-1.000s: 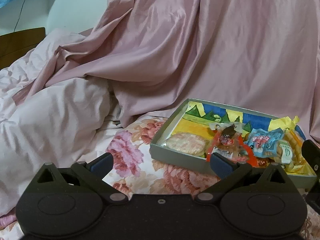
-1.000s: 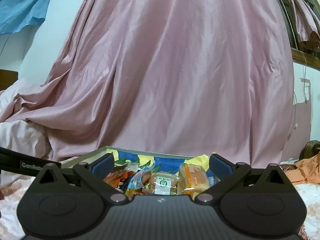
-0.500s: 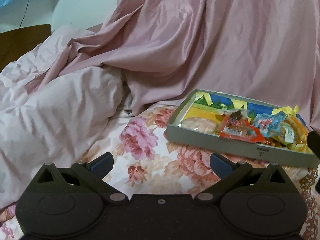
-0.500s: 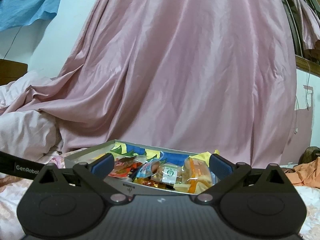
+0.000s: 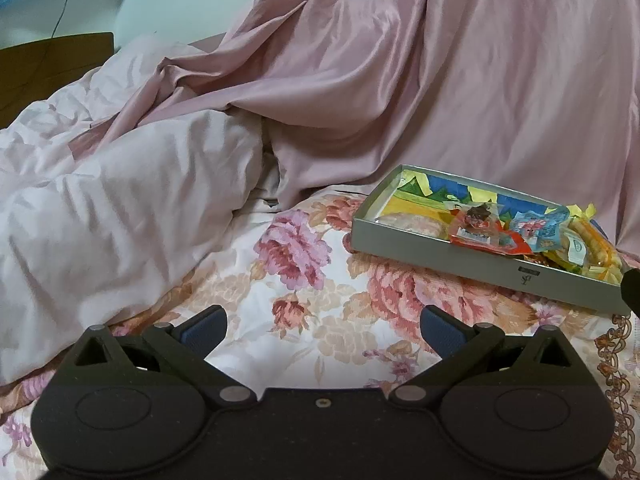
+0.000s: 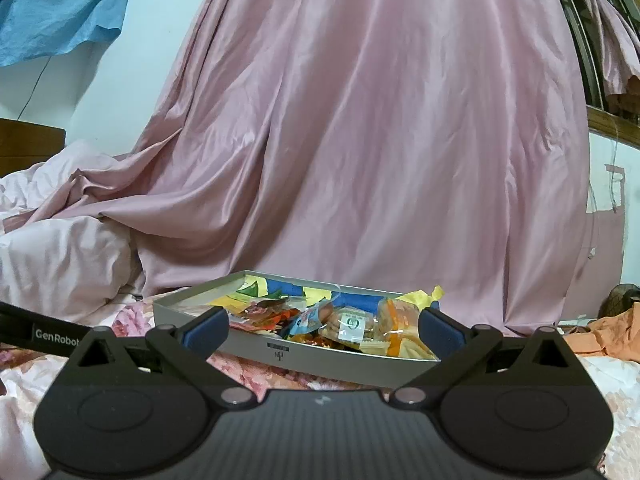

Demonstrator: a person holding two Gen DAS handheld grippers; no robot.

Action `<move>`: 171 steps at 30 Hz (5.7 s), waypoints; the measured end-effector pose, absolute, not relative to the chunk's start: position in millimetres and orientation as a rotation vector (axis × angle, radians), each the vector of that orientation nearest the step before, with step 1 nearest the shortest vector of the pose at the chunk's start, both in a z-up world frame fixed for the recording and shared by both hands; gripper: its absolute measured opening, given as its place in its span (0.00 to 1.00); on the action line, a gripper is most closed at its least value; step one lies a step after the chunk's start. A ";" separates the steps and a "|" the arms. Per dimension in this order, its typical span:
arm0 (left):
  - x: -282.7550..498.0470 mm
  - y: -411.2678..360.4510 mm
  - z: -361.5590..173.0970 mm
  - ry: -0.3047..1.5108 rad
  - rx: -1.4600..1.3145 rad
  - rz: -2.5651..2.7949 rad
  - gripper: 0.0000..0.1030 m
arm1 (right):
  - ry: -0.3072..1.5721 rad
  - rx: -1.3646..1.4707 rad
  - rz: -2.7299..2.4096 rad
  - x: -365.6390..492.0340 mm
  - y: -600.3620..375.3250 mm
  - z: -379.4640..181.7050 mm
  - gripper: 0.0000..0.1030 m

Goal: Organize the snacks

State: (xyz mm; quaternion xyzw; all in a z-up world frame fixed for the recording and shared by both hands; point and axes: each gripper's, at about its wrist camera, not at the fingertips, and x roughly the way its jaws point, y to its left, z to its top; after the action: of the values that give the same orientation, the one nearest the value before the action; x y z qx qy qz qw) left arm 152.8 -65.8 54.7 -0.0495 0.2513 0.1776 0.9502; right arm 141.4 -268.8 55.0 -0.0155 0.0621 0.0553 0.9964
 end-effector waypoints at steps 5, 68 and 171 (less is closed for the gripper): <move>142.3 -62.5 55.5 0.487 -0.121 0.366 0.99 | 0.148 0.007 0.128 134.8 -273.2 51.4 1.00; 16.2 -43.4 37.0 0.361 -0.105 0.253 0.99 | 0.246 0.090 0.125 49.5 -252.3 35.1 1.00; 20.3 -52.0 30.7 0.422 -0.046 0.305 0.99 | 0.290 0.050 0.137 52.2 -238.4 29.7 1.00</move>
State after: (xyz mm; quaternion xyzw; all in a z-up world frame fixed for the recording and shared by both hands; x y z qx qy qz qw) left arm 20.3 -52.0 30.7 -0.0228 0.2084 0.1507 0.9661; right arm 52.2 -238.4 29.7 0.0251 0.1441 0.0681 0.9869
